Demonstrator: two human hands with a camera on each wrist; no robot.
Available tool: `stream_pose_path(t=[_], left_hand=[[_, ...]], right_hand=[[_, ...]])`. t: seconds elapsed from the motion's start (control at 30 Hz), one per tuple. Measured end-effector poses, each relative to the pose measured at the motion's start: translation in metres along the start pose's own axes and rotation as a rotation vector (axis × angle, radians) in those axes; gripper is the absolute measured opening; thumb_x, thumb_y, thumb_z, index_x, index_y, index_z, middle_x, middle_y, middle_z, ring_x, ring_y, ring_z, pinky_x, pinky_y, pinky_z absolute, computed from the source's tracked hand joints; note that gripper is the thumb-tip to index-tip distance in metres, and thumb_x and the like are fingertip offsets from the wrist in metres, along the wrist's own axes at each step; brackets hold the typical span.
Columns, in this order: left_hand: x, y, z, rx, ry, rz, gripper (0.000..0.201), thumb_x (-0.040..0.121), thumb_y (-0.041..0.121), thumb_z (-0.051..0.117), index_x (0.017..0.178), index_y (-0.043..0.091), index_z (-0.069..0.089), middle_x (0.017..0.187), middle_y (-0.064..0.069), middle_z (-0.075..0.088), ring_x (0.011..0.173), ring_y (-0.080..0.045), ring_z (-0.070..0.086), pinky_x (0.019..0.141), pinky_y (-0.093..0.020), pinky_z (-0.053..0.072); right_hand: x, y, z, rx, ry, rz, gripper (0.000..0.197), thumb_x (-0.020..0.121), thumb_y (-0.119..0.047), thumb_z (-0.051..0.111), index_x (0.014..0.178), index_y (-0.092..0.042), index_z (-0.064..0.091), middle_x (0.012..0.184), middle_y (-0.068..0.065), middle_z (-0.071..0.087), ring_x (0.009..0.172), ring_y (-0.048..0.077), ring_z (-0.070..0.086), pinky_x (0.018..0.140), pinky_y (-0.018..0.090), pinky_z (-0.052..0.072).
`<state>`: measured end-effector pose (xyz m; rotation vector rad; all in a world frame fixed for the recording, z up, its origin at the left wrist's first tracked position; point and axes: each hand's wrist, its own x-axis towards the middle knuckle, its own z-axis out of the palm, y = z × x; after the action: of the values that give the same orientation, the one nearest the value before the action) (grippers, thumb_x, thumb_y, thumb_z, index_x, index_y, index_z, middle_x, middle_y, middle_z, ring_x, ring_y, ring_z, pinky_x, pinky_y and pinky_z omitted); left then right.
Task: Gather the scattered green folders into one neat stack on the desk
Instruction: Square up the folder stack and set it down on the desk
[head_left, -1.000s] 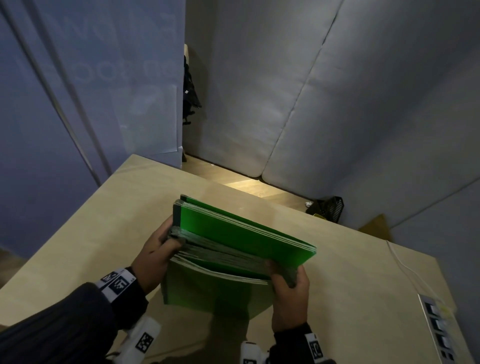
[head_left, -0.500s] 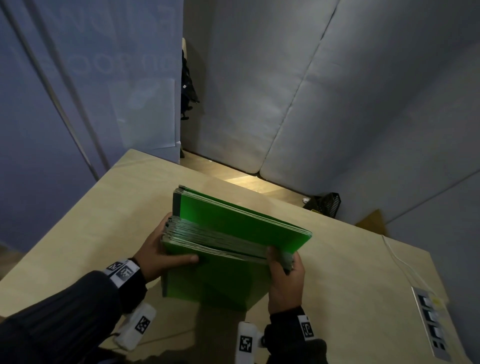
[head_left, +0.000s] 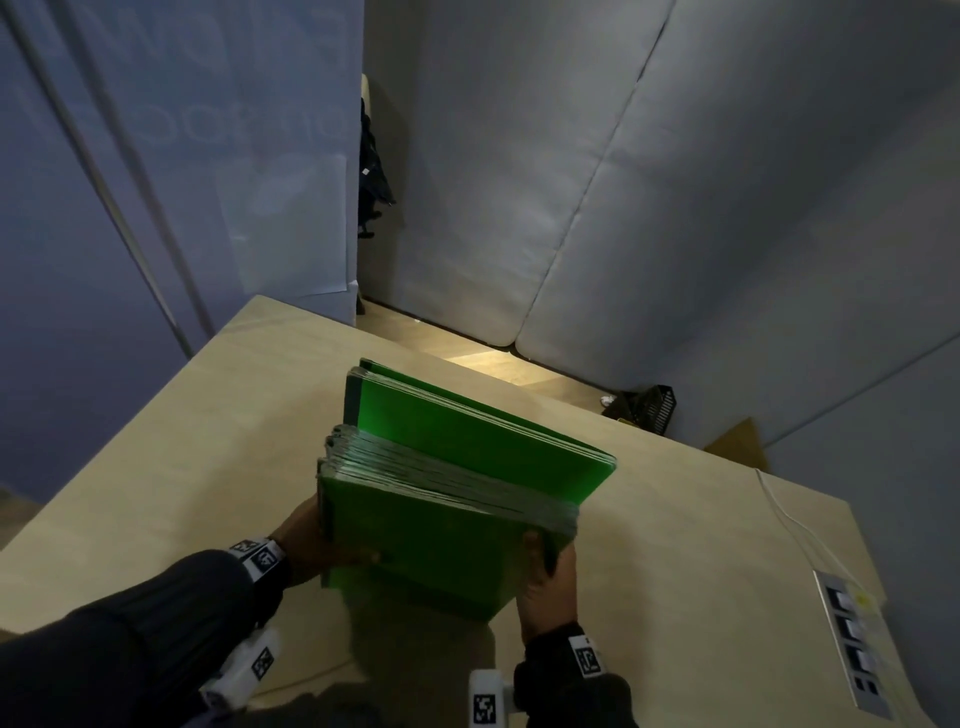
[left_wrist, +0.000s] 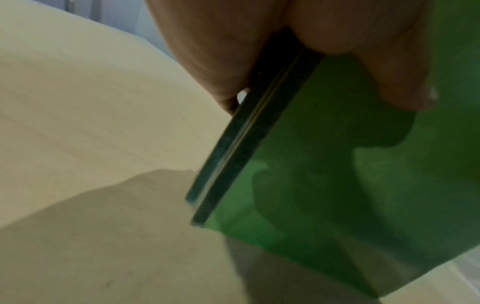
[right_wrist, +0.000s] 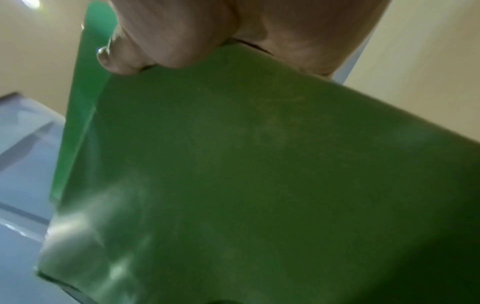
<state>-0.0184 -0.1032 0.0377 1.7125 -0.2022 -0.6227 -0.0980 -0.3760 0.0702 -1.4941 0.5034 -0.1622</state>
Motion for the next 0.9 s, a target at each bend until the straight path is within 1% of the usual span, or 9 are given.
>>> stream_pose_path(t=[0.13,0.23,0.3,0.37,0.43,0.6,0.7,0.77,0.9], left_hand=[[0.007,-0.015,-0.002,-0.031,0.028,-0.017,0.091,0.049,0.05,0.088,0.128,0.028,0.05,0.115,0.036,0.063,0.111,0.008,0.059,0.082,-0.016,0.054],[0.014,-0.013,0.0,-0.031,0.07,-0.028,0.085,0.048,0.047,0.089,0.123,0.034,0.05,0.112,0.019,0.067,0.103,0.001,0.064,0.081,-0.02,0.057],[0.019,-0.011,0.003,-0.117,0.127,-0.088,0.078,0.05,0.027,0.091,0.117,0.034,0.052,0.118,0.009,0.063,0.105,-0.008,0.062,0.076,-0.025,0.059],[0.021,-0.006,0.003,-0.173,0.129,-0.096,0.072,0.054,0.01,0.086,0.115,0.029,0.054,0.118,0.002,0.063,0.105,-0.014,0.062,0.069,-0.024,0.059],[0.02,0.002,-0.005,-0.115,0.171,-0.137,0.07,0.051,0.021,0.089,0.111,0.031,0.054,0.106,0.007,0.066,0.095,-0.012,0.066,0.065,-0.022,0.058],[0.01,-0.002,-0.046,0.281,0.154,-0.211,0.083,0.042,0.073,0.079,0.11,0.027,0.063,0.099,0.009,0.072,0.087,-0.002,0.068,0.073,-0.019,0.051],[0.006,-0.011,-0.064,0.344,0.146,-0.322,0.088,0.037,0.08,0.075,0.107,0.027,0.067,0.098,0.007,0.075,0.084,-0.007,0.071,0.076,-0.024,0.054],[0.003,-0.019,-0.071,0.402,0.125,-0.395,0.084,0.042,0.079,0.073,0.107,0.026,0.068,0.096,0.006,0.075,0.083,-0.009,0.07,0.076,-0.024,0.053],[-0.003,-0.035,-0.078,0.487,0.138,-0.525,0.073,0.05,0.081,0.07,0.096,0.024,0.068,0.084,0.002,0.072,0.074,-0.014,0.067,0.067,-0.026,0.053]], right_hand=[[0.0,0.023,-0.009,-0.257,-0.153,0.065,0.101,0.058,-0.083,0.068,0.137,-0.023,0.047,0.13,-0.002,0.065,0.117,0.016,0.064,0.101,0.051,0.052],[0.002,0.033,-0.017,-0.584,-0.306,0.116,0.087,0.067,-0.078,0.059,0.141,-0.045,0.027,0.141,-0.016,0.051,0.13,0.013,0.05,0.113,0.047,0.04],[0.008,0.034,-0.02,-0.648,-0.333,0.144,0.087,0.07,-0.074,0.05,0.147,-0.046,0.017,0.148,-0.009,0.048,0.133,0.017,0.049,0.113,0.045,0.04],[0.015,0.032,-0.018,-0.699,-0.33,0.119,0.062,0.075,-0.076,0.04,0.13,-0.063,0.016,0.145,-0.006,0.052,0.129,0.019,0.054,0.111,0.044,0.043],[0.02,0.032,-0.015,-0.744,-0.363,0.097,0.055,0.069,-0.084,0.032,0.119,-0.064,0.02,0.141,-0.006,0.057,0.123,0.015,0.059,0.107,0.04,0.048],[0.018,0.046,0.008,-0.77,-0.474,0.13,0.1,0.049,-0.096,0.034,0.132,-0.041,0.037,0.13,-0.012,0.063,0.117,0.009,0.061,0.102,0.034,0.051],[0.019,0.06,0.027,-0.788,-0.538,0.218,0.075,0.067,-0.086,0.052,0.126,-0.041,0.04,0.127,-0.011,0.062,0.113,0.015,0.063,0.096,0.04,0.055],[0.018,0.067,0.041,-0.794,-0.576,0.278,0.052,0.083,-0.06,0.061,0.127,-0.035,0.046,0.131,-0.004,0.063,0.113,0.018,0.063,0.097,0.042,0.055],[0.017,0.085,0.058,-0.769,-0.608,0.375,0.038,0.087,-0.042,0.063,0.122,-0.034,0.054,0.133,-0.002,0.064,0.115,0.017,0.062,0.106,0.037,0.047]])
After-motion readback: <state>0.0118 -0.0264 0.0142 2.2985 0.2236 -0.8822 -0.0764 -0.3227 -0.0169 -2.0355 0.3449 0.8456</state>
